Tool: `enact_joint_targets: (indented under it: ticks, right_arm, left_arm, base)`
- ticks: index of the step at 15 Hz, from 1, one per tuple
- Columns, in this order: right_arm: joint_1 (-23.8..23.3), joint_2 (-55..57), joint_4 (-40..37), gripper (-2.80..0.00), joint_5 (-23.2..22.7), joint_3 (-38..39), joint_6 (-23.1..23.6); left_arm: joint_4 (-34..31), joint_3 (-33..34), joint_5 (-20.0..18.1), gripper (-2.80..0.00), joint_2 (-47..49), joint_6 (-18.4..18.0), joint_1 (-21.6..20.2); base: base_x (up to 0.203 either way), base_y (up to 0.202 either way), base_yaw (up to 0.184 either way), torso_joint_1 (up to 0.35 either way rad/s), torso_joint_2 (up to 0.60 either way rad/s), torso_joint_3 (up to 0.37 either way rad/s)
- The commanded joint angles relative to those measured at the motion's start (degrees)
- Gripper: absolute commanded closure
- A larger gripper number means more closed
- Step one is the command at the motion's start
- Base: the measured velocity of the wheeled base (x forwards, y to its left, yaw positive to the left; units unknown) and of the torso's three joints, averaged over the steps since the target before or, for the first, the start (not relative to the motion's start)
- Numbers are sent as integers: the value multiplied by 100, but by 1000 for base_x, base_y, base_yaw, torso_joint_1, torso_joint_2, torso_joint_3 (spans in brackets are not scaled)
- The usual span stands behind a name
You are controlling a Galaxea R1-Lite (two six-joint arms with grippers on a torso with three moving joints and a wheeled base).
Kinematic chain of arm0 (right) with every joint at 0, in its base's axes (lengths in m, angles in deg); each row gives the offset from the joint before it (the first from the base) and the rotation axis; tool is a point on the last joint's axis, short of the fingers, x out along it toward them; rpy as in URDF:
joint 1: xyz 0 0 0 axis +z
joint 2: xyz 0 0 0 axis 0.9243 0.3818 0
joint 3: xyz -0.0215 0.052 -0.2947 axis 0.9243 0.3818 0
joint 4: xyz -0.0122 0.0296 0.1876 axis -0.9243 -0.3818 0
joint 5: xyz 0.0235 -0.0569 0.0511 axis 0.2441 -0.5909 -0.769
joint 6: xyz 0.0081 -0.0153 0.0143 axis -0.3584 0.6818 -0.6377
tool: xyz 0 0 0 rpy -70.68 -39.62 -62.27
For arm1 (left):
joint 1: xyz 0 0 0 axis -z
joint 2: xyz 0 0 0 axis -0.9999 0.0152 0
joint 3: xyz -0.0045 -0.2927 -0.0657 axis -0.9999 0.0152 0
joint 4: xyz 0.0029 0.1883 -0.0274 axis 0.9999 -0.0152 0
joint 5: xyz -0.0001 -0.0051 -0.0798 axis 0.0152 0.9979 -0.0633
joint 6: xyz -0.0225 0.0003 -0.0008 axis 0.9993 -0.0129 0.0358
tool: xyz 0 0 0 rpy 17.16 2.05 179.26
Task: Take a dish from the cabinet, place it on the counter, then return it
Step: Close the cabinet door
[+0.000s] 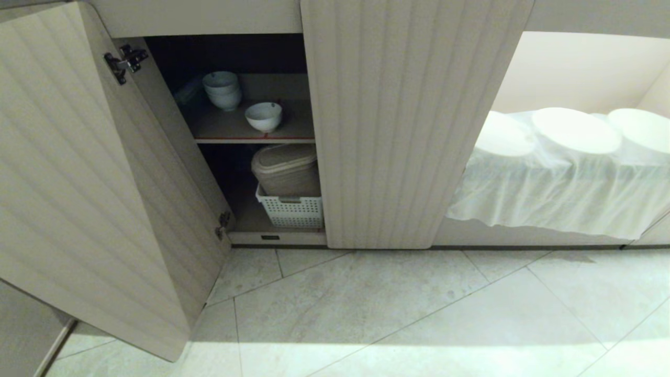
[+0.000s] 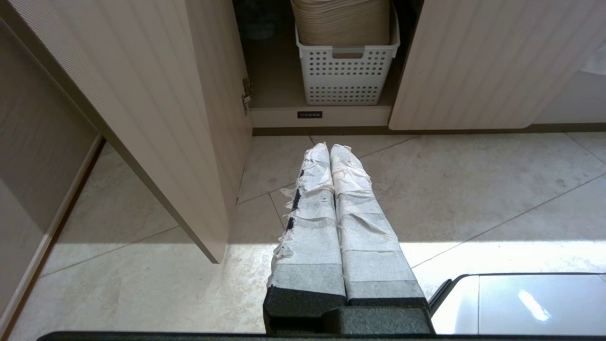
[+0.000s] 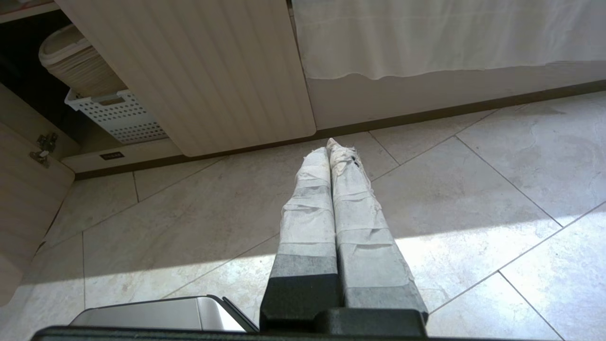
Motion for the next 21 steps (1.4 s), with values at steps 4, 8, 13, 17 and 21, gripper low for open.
enact_joint_targets:
  ticks: [4,8,13,17,21]
  right_arm:
    - [2,0,4,0,1,1,-6]
    - [2,0,4,0,1,1,-6]
    - [2,0,4,0,-5,1,-6]
    - [2,0,4,0,-1,1,-6]
    - [2,0,4,0,1,1,-6]
  left_arm:
    - [-2,-4,-2,0,2,0,-1]
    - [-2,-3,-2,0,2,0,-1]
    - [-2,-1,-2,0,2,0,-1]
    - [-2,5,-2,0,2,0,-1]
    - [-2,-4,-2,0,2,0,-1]
  base:
    - [0,0,0,0,0,0]
    - [0,0,0,0,0,0]
    - [-1,101,-8,3,2,-1]
    - [0,197,-2,3,3,3]
    - [0,195,-1,3,4,5]
